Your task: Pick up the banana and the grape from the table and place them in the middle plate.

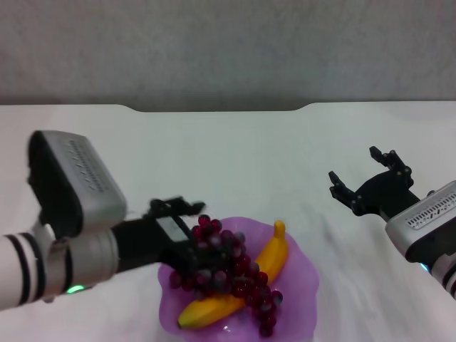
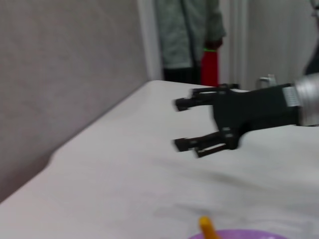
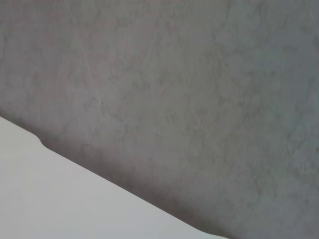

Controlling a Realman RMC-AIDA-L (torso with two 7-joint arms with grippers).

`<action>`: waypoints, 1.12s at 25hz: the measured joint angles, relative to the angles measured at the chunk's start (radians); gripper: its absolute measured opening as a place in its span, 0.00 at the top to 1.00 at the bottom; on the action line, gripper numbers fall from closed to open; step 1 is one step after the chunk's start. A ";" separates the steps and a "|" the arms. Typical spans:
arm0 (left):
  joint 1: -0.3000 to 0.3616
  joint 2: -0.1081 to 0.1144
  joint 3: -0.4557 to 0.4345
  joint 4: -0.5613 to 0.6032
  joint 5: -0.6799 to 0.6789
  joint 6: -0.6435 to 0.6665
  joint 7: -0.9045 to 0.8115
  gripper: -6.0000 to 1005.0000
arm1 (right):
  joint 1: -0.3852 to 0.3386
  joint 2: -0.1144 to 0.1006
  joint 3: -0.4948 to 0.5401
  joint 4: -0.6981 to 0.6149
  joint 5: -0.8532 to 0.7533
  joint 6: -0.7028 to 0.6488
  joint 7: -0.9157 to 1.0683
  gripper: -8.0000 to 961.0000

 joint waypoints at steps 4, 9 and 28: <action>0.036 -0.002 -0.014 -0.011 -0.046 0.120 0.051 0.31 | -0.004 -0.001 0.006 0.000 0.004 -0.007 0.000 0.08; 0.072 -0.004 0.000 -0.095 -0.356 0.317 0.323 0.14 | -0.002 -0.001 0.000 0.003 -0.001 -0.009 -0.002 0.08; -0.121 -0.009 -0.056 -0.921 -1.664 -0.265 1.343 0.14 | 0.003 0.002 0.000 0.005 -0.001 -0.009 -0.001 0.08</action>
